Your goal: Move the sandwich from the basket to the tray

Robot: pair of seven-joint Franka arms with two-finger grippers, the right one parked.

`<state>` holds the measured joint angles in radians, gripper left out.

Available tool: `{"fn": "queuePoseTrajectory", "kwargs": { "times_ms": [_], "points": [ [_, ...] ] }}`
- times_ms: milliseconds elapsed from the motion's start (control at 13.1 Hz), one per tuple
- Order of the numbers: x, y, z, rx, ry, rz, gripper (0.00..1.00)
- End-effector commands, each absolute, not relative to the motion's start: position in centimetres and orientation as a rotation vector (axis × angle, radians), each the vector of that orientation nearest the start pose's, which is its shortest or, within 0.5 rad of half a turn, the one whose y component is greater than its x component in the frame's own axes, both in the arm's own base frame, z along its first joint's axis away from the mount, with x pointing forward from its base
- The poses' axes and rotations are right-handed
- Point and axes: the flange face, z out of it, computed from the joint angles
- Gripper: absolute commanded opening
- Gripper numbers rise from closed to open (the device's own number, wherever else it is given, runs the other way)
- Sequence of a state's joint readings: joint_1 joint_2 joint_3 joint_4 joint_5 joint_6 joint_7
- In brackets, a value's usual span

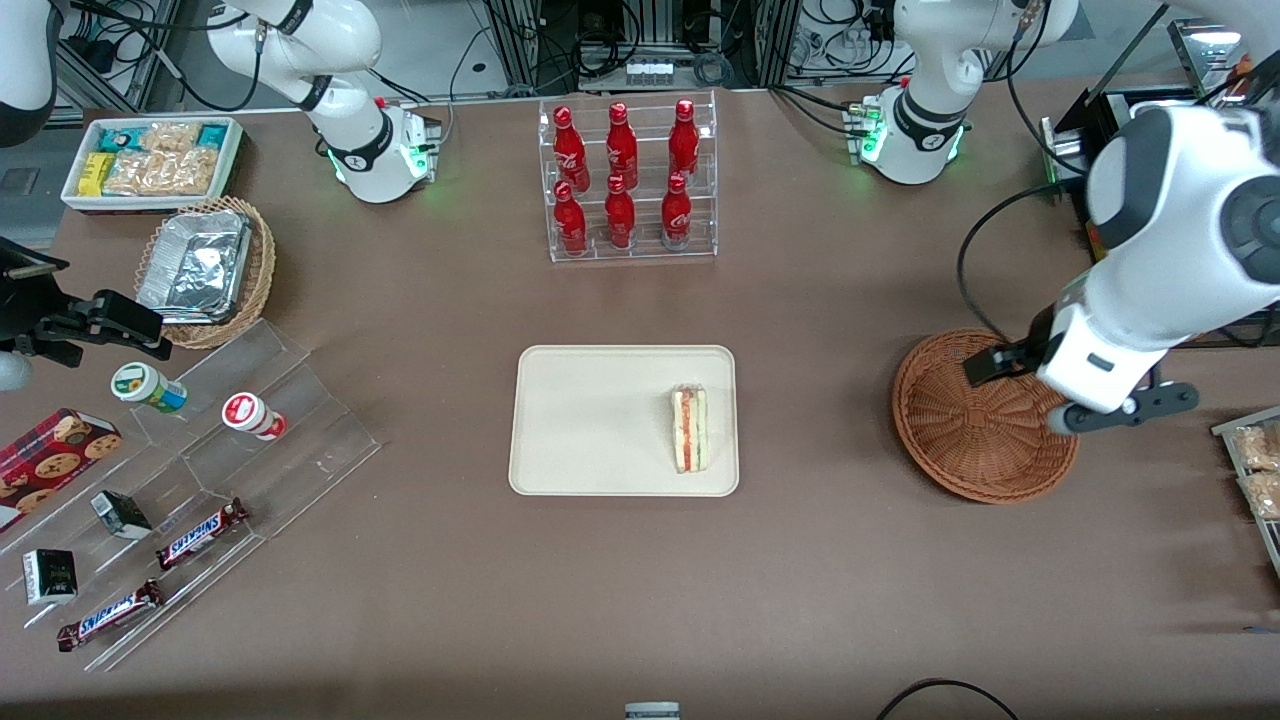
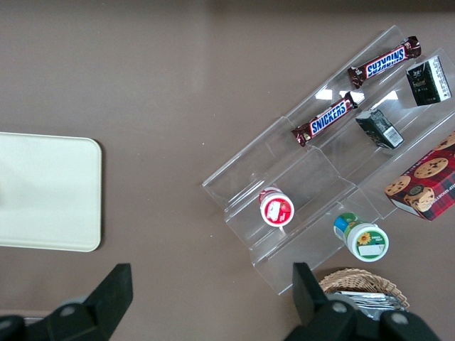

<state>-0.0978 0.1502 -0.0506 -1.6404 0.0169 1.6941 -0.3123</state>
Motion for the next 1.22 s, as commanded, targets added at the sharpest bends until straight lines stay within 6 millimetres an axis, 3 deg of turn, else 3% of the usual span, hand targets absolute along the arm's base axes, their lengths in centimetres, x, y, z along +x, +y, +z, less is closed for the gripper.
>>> {"fn": "queuePoseTrajectory", "kwargs": {
  "times_ms": [0, 152, 229, 305, 457, 838, 1143],
  "points": [
    [55.0, -7.8, 54.0, -3.098, -0.190, 0.115, 1.00],
    [54.5, -7.2, 57.1, -3.119, -0.182, 0.022, 1.00],
    [54.4, -7.1, 58.7, -3.132, -0.096, -0.014, 1.00],
    [53.8, -7.0, 59.7, -3.131, -0.009, -0.014, 1.00],
    [53.3, -5.8, 61.9, -3.129, -0.009, 0.002, 1.00],
    [52.5, -5.5, 63.4, -3.115, 0.030, 0.063, 1.00],
    [52.1, -5.3, 63.3, -3.113, 0.123, 0.101, 1.00]
  ]
}}
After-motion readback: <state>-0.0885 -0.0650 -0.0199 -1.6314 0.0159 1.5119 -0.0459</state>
